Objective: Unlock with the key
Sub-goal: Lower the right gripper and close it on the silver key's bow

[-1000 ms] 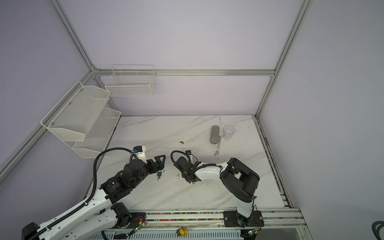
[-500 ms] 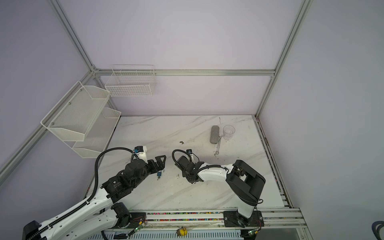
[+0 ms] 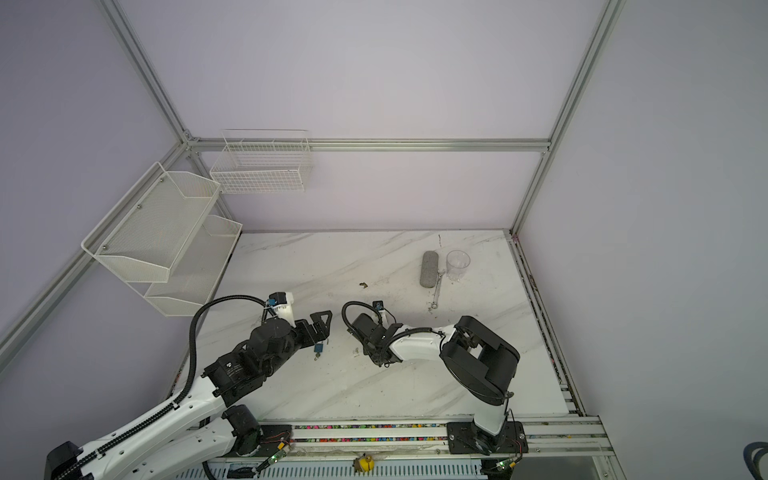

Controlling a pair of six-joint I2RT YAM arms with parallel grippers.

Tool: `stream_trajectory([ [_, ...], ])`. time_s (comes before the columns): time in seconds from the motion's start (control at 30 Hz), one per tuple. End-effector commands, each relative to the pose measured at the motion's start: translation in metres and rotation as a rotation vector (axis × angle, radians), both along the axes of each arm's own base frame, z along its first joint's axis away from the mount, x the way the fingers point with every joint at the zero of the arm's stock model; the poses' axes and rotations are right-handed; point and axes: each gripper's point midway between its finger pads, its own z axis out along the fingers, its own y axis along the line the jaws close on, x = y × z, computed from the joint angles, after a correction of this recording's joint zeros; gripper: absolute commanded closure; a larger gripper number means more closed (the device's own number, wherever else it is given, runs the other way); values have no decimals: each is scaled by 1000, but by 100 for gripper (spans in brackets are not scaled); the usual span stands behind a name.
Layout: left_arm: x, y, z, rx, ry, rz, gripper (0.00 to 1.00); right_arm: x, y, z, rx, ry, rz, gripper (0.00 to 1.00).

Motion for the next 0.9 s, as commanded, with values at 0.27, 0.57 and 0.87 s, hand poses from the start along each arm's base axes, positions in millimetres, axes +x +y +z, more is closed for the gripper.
stream_trajectory([
  [0.27, 0, 2, -7, -6, -14, 11, 0, 3, -6, 10, 9, -27, -29, 82],
  [0.57, 0, 1, -7, -11, -13, 5, 0, 1, -3, 10, 28, -18, 1, 89],
  [0.87, -1, 2, -6, -16, -19, 6, 0, 4, -10, 7, 36, 1, 3, 87],
])
